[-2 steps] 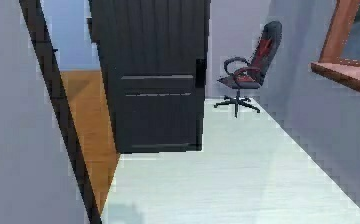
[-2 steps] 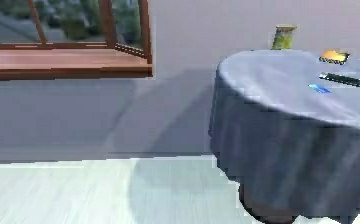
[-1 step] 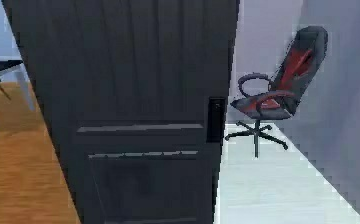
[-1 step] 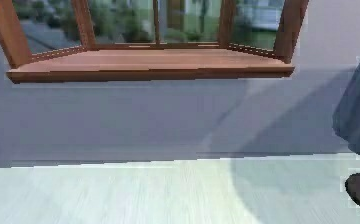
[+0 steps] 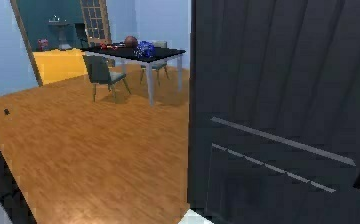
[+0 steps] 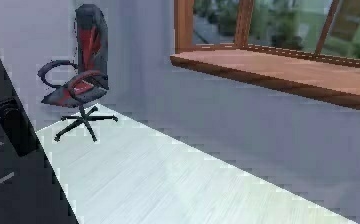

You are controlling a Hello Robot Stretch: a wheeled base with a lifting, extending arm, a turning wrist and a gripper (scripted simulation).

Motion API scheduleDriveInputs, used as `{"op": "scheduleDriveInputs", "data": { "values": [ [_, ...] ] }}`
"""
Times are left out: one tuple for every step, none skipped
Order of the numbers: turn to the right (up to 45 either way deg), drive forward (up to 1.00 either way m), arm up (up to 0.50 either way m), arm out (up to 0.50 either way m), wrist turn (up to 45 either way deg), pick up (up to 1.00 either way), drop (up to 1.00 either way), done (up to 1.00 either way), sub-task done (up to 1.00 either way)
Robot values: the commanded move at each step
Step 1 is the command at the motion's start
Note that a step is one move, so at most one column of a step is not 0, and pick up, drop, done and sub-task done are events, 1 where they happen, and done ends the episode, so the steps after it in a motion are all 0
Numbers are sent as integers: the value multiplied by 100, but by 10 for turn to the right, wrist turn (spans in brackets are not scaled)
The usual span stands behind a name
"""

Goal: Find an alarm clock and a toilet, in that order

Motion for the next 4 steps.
{"op": "scheduleDriveInputs", "data": {
  "values": [
    [0,60,0,0,0,0,0,0,0],
    [-360,0,0,0,0,0,0,0,0],
    [0,45,0,0,0,0,0,0,0],
    [120,0,0,0,0,0,0,0,0]
  ]
}}
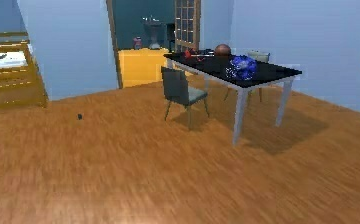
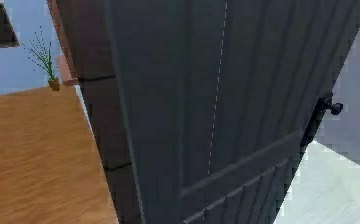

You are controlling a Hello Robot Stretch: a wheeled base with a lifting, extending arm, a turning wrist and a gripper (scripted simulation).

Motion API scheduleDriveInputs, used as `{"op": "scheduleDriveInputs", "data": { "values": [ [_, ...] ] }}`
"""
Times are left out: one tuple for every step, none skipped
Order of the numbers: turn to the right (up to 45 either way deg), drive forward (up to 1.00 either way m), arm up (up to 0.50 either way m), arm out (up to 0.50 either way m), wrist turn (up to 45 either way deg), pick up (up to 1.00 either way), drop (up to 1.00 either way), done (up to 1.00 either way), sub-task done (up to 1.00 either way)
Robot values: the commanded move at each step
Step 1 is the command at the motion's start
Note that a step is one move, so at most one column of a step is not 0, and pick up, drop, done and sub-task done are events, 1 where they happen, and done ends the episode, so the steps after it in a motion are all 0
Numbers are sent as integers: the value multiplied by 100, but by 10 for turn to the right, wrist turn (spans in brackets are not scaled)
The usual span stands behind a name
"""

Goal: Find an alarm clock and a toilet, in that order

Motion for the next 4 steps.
{"op": "scheduleDriveInputs", "data": {
  "values": [
    [0,100,0,0,0,0,0,0,0],
    [0,90,0,0,0,0,0,0,0],
    [0,0,0,0,0,0,0,0,100],
    [-450,0,0,0,0,0,0,0,0]
  ]
}}
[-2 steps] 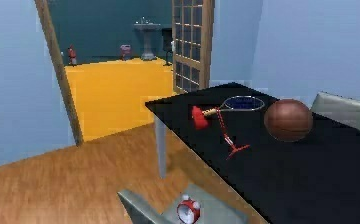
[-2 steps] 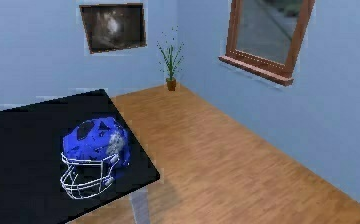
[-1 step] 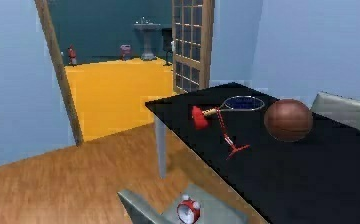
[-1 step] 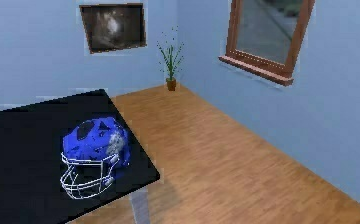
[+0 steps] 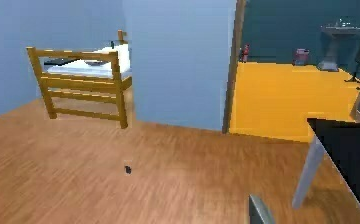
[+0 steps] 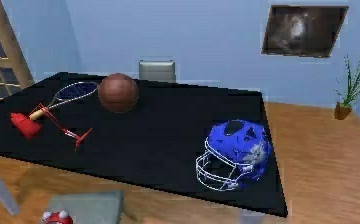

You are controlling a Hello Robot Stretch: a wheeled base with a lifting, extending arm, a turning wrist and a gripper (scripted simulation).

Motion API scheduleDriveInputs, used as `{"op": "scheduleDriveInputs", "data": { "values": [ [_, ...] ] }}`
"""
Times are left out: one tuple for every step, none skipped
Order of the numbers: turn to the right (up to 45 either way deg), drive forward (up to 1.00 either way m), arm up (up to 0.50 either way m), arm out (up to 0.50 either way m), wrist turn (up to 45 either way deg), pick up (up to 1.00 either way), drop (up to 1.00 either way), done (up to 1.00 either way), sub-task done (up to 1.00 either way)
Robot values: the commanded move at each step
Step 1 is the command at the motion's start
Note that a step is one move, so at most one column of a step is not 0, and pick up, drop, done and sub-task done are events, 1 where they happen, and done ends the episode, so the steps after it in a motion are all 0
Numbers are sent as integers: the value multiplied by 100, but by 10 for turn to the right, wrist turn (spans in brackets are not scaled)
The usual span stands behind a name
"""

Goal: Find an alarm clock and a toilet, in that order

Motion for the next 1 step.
{"op": "scheduleDriveInputs", "data": {
  "values": [
    [-450,0,0,0,0,0,0,0,0]
  ]
}}
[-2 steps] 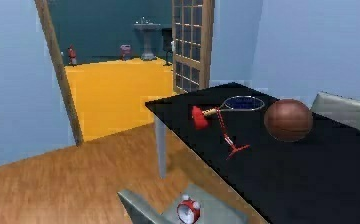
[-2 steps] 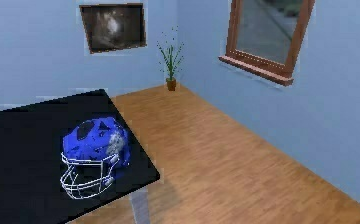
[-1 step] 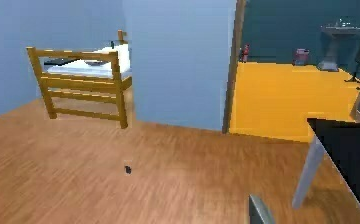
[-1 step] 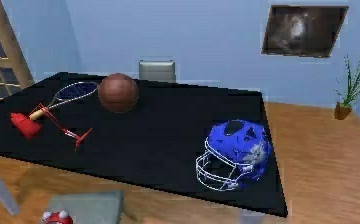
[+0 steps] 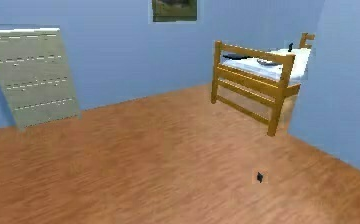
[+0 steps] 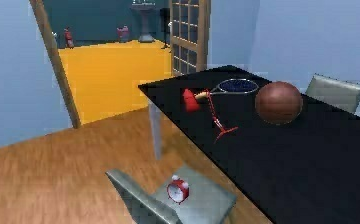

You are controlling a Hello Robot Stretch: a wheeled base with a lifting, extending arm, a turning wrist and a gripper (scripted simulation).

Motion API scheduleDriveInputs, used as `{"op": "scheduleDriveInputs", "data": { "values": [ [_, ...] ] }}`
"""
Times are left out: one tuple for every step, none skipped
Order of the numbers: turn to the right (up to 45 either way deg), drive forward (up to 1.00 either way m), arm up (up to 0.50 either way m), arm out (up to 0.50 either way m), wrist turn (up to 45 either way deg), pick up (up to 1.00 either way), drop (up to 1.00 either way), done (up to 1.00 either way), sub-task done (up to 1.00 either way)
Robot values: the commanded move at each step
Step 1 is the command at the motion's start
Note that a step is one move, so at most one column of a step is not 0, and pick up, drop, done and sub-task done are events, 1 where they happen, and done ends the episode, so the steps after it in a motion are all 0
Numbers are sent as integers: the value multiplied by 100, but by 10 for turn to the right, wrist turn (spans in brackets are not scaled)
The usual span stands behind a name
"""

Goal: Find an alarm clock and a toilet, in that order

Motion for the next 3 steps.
{"op": "scheduleDriveInputs", "data": {
  "values": [
    [-450,0,0,0,0,0,0,0,0],
    [-240,0,0,0,0,0,0,0,0],
    [0,25,0,0,0,0,0,0,0]
  ]
}}
